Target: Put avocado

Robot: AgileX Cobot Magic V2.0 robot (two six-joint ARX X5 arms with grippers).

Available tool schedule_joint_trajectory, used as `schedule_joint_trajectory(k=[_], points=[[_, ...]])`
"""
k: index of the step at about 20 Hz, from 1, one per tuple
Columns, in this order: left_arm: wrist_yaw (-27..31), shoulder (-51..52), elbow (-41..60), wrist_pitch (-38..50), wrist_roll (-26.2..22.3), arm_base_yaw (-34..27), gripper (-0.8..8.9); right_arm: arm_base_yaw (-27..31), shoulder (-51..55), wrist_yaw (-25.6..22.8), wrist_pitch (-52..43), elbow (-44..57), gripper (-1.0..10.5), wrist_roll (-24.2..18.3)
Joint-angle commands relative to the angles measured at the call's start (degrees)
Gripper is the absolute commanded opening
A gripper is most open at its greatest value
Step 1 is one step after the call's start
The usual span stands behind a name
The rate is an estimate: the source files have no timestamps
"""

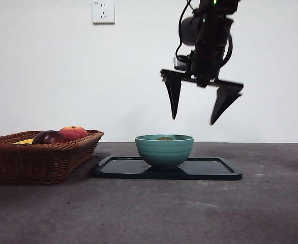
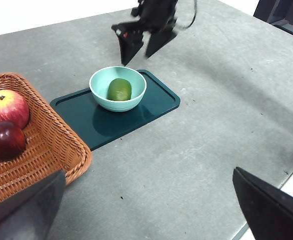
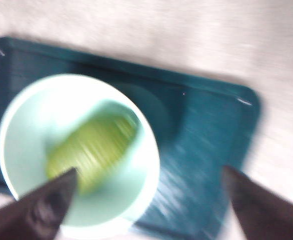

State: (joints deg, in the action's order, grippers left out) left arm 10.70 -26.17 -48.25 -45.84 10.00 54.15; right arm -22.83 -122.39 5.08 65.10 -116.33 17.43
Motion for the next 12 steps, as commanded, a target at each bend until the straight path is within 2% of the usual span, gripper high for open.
schedule_joint_trajectory(k=[1, 6, 12], points=[[0.2, 0.0, -0.5, 0.9, -0.3, 0.6, 5.62, -0.7, 3.3, -4.3, 4.1, -1.5, 5.2, -3.2], [0.2, 0.0, -0.5, 1.6, -0.3, 0.6, 5.62, -1.8, 17.5, -16.0, 12.0, 3.1, 5.2, -5.2], [0.2, 0.0, -0.5, 1.9, -0.3, 0.6, 5.62, -4.6, 40.9, -17.6, 9.7, 22.4, 5.2, -5.2]])
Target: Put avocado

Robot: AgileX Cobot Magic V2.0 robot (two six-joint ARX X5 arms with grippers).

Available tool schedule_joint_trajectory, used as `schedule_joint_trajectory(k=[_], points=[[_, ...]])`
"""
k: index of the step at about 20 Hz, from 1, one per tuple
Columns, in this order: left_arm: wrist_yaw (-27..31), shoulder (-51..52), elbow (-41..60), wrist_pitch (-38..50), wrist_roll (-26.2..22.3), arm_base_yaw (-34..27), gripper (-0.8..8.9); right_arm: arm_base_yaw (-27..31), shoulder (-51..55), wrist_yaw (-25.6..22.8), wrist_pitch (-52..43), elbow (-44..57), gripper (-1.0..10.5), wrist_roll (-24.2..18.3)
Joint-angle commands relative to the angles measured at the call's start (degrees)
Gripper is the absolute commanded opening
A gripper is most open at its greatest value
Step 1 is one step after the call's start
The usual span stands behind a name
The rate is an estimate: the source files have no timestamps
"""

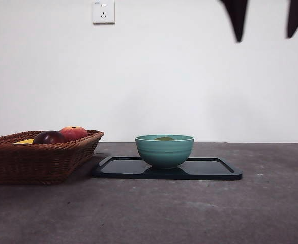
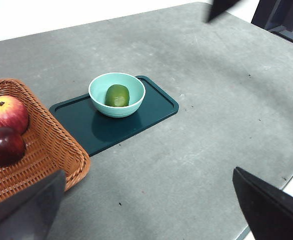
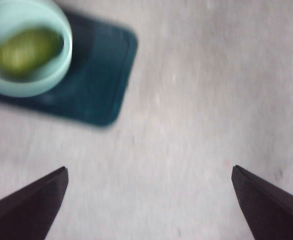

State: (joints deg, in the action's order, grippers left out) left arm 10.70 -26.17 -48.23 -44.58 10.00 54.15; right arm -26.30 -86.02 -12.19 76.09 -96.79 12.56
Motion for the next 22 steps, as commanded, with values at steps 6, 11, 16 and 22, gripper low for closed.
schedule_joint_trajectory(k=[6, 11, 16, 22], points=[[0.2, 0.0, -0.6, 0.7, -0.3, 0.6, 5.62, -8.6, 32.3, 3.3, -10.7, 26.1, 5.2, 0.3], [0.2, 0.0, -0.6, 0.7, -0.3, 0.6, 5.62, -14.9, 52.2, 3.8, -14.4, 39.5, 5.2, 4.5], [0.2, 0.0, -0.6, 0.8, -0.1, 0.6, 5.62, -16.0, 64.0, 6.4, -12.8, 44.3, 5.2, 5.1], [0.2, 0.0, -0.6, 0.8, -0.1, 0.6, 5.6, -16.0, 65.6, 6.2, -13.1, 44.3, 5.2, 5.1]])
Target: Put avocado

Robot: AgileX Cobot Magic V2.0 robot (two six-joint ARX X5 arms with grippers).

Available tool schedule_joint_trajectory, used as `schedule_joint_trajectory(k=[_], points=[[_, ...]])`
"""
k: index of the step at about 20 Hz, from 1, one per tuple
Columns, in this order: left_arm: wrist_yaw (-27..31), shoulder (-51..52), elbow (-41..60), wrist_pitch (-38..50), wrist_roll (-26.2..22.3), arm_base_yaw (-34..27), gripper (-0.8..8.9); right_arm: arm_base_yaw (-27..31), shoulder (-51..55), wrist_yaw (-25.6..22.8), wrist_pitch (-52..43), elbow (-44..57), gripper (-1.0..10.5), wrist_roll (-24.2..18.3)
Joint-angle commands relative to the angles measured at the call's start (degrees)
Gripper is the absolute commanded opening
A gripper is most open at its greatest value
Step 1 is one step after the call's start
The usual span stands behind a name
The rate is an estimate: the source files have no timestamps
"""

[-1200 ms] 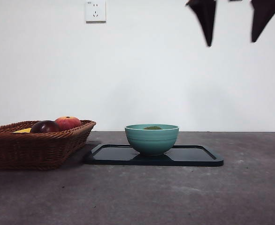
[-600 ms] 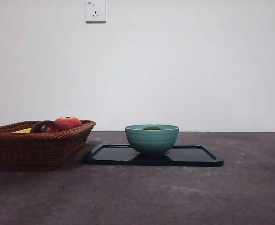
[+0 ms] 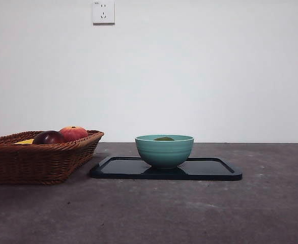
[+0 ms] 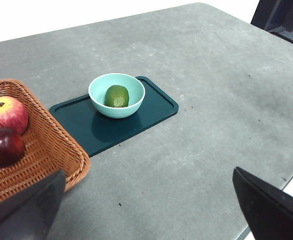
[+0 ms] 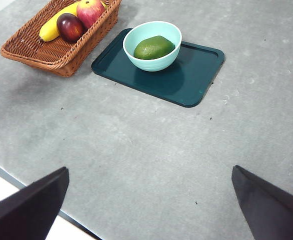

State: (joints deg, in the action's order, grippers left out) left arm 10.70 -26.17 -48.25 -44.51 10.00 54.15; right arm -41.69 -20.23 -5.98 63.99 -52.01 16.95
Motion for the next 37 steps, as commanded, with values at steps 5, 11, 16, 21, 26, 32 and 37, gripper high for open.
schedule_joint_trajectory(k=[5, 11, 16, 21, 26, 32, 37], points=[[0.2, 0.0, -0.5, 1.3, 0.1, 0.6, 0.24, -0.6, -0.2, 0.0, -1.9, -0.4, 0.3, 0.6], [0.2, 0.1, -0.5, 1.2, 0.1, 0.6, 0.25, -0.6, -0.2, 0.0, -2.7, -0.5, 0.3, 0.6], [0.2, 0.1, -0.5, 1.2, 0.1, 0.5, 0.25, -0.5, -0.2, 0.0, -2.7, -0.5, 0.3, 0.6], [-3.7, 0.1, -0.4, 1.2, 0.1, -13.5, 0.25, -0.6, -0.2, 0.0, -2.7, -0.5, 0.3, 0.6], [-3.7, 4.4, 3.7, 4.5, -10.4, -33.0, 0.25, -0.6, -0.2, 0.0, -2.7, -0.5, 0.3, 0.6], [-6.3, 15.1, 23.7, 24.7, -11.5, -48.9, 0.25, -0.6, -0.2, 0.0, -2.7, -0.5, 0.3, 0.6], [-10.9, 22.4, 42.1, 40.1, -9.3, -52.3, 0.25, -0.5, -0.2, -0.1, -2.7, -0.5, 0.3, 0.6]])
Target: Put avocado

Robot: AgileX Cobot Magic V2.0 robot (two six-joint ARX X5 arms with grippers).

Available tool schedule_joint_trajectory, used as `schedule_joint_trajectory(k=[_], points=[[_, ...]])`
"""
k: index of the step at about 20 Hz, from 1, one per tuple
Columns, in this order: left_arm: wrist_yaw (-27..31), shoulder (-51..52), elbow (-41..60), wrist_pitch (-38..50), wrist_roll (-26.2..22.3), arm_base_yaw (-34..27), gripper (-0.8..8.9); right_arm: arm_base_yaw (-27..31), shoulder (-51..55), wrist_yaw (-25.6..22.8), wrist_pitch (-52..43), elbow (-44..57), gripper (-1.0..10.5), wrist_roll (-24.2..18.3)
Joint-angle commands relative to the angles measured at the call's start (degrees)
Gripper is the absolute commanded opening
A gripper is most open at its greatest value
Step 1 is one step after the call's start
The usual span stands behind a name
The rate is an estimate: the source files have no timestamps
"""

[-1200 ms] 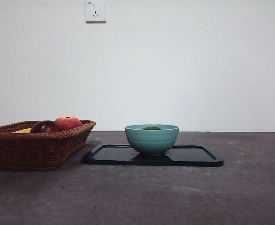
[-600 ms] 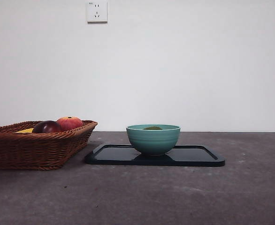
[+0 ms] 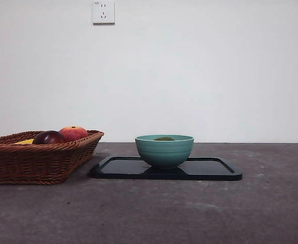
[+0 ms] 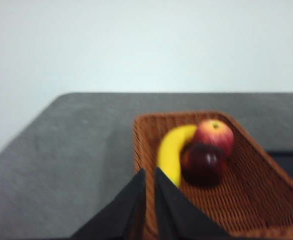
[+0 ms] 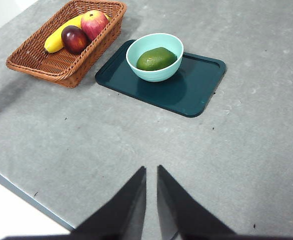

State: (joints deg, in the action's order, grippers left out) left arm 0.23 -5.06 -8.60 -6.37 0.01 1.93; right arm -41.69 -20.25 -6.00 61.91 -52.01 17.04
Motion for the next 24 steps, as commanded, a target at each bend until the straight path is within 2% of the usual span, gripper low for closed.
schedule_joint_trajectory(k=[1, 6, 15, 24], points=[[-0.4, 2.4, 4.2, 1.9, 0.7, 0.0, 0.25, -0.6, -0.1, 0.0, -0.6, -0.5, 0.3, 0.5], [-0.8, 4.9, 8.0, 0.2, 2.0, -0.1, 0.25, -0.6, -0.1, 0.0, -0.6, -0.5, 0.3, 0.5], [-0.7, 4.9, 8.0, -4.8, -0.1, -0.2, 0.25, -0.5, -0.1, 0.0, -0.6, -0.5, 0.3, 0.5], [-0.7, 4.9, 8.0, -4.5, -0.6, -0.2, 0.25, -0.5, -0.1, 0.0, -0.6, -0.5, 0.3, 0.5]])
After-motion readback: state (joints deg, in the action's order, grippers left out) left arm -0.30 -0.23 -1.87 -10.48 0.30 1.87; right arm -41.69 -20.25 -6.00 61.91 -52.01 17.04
